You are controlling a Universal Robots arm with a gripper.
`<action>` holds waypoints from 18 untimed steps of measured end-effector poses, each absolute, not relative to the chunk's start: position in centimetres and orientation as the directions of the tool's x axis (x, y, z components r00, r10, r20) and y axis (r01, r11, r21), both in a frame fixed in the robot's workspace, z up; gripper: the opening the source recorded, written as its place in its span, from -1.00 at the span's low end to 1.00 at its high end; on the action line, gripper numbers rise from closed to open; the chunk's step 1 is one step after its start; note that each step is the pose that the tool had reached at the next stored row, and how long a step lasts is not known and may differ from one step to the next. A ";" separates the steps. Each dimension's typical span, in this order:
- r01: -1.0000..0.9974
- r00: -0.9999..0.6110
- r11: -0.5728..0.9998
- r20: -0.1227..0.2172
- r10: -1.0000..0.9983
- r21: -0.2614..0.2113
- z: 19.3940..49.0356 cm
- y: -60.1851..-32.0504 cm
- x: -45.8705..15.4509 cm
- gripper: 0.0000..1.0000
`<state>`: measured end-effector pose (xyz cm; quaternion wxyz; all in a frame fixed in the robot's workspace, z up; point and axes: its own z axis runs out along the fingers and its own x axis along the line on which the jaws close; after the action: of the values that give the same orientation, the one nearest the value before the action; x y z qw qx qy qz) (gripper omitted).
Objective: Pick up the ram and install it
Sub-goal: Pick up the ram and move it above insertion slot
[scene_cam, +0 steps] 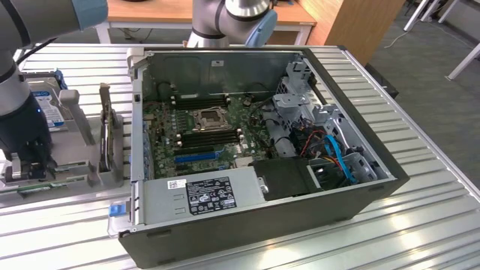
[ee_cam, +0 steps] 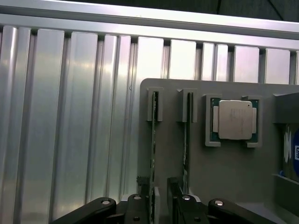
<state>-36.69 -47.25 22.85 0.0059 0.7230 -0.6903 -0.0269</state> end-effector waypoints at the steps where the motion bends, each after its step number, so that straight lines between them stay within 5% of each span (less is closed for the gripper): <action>1: -0.998 0.045 -0.047 -0.031 -0.998 0.046 22.7 -47.3 -36.7 -0.41; 18: -0.998 0.045 -0.047 -0.035 -0.998 0.045 20.7 -47.7 -36.7 -0.41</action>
<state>-36.70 -47.73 20.73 0.0044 0.7230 -0.6903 -0.0283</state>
